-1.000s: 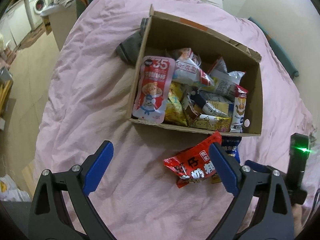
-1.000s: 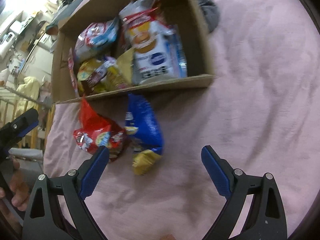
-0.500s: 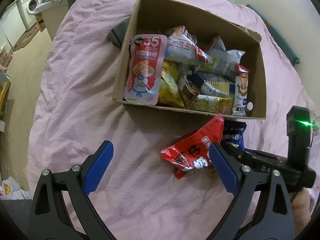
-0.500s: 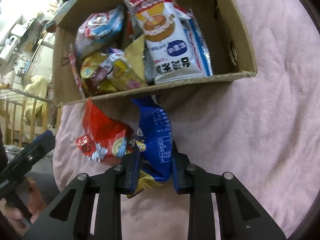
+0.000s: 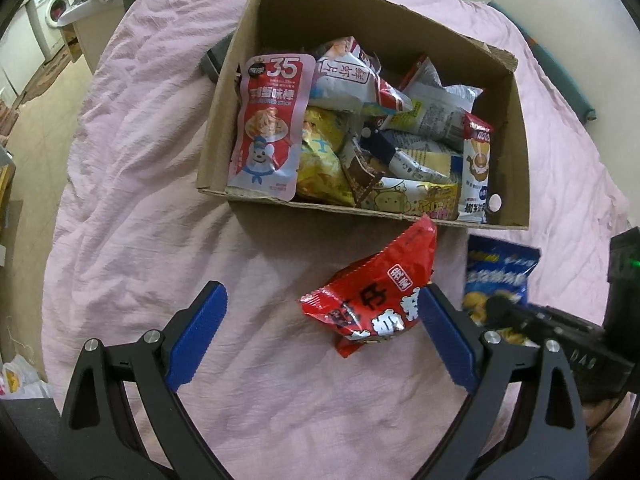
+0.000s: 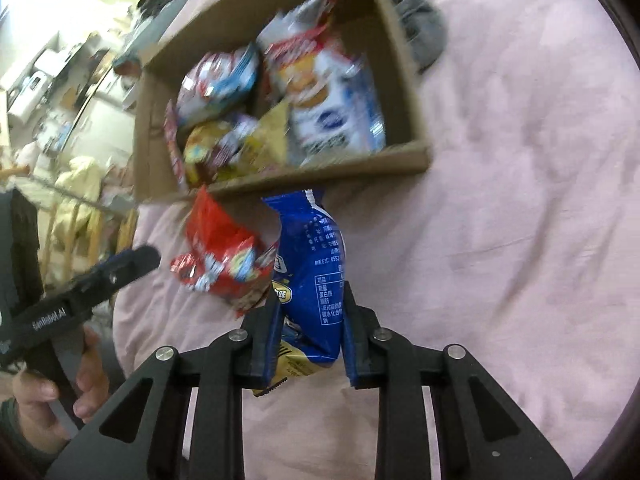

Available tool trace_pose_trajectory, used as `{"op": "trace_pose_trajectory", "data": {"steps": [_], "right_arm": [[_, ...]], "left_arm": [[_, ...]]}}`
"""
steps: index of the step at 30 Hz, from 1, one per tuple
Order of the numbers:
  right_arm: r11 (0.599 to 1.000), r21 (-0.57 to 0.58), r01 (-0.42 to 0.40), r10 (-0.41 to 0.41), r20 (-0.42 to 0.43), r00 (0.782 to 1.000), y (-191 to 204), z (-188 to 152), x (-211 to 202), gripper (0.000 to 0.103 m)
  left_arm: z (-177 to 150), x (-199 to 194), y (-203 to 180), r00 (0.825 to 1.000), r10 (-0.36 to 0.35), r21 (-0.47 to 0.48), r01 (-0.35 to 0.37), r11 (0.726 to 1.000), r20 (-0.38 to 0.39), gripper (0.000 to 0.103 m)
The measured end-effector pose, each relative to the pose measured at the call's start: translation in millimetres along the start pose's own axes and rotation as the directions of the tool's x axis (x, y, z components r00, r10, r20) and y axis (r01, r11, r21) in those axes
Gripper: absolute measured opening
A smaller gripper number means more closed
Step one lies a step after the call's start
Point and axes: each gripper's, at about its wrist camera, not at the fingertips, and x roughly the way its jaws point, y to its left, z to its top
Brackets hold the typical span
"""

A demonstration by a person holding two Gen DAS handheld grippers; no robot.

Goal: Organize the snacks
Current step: 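Grasp the blue bag with right tool while left tool grasps red chip bag, then carry the red chip bag and blue bag over the box with both tools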

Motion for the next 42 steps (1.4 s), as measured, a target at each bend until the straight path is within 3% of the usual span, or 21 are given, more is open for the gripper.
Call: {"op": "trace_pose_trajectory", "data": {"steps": [9, 18, 23, 24, 26, 28, 33, 42], "right_arm": [[0.998, 0.07, 0.011, -0.013, 0.024, 1.0, -13.2, 12.9, -3.1, 0.026], [0.998, 0.057, -0.005, 0.004, 0.018, 1.0, -12.3, 9.7, -2.1, 0.026], [0.999, 0.039, -0.001, 0.001, 0.002, 1.0, -7.8, 9.2, 3.2, 0.026], [0.999, 0.035, -0.002, 0.002, 0.0, 1.0, -7.0, 9.1, 3.7, 0.026], [1.0, 0.026, -0.005, 0.005, -0.003, 1.0, -4.6, 8.7, 4.6, 0.026], [1.0, 0.013, -0.01, 0.01, -0.008, 1.0, -1.5, 7.7, 5.6, 0.026], [1.0, -0.004, -0.016, 0.016, -0.01, 1.0, 2.6, 5.9, 5.0, 0.026], [0.999, -0.029, -0.03, 0.03, -0.023, 0.999, 15.1, -3.9, 7.3, 0.026]], "left_arm": [[-5.3, 17.1, -8.3, 0.998, -0.042, -0.011, 0.041, 0.999, -0.037, 0.095], [-8.1, 56.7, -45.0, 0.996, 0.003, 0.081, 0.004, 0.997, -0.089, 0.095], [-13.4, 74.4, -53.4, 0.99, -0.026, 0.107, 0.041, 0.993, -0.138, 0.095], [-14.7, 77.5, -52.2, 0.988, -0.035, 0.098, 0.05, 0.994, -0.151, 0.093], [-16.8, 78.6, -47.4, 0.985, -0.077, 0.065, 0.088, 0.994, -0.155, 0.064], [-17.3, 75.9, -49.1, 0.982, -0.083, 0.081, 0.098, 0.992, -0.172, 0.053], [-22.0, 61.0, -53.5, 0.986, -0.074, 0.124, 0.093, 0.988, -0.149, 0.048], [-23.7, 37.9, -33.1, 0.994, 0.005, 0.119, 0.008, 0.993, -0.11, 0.049]]}}
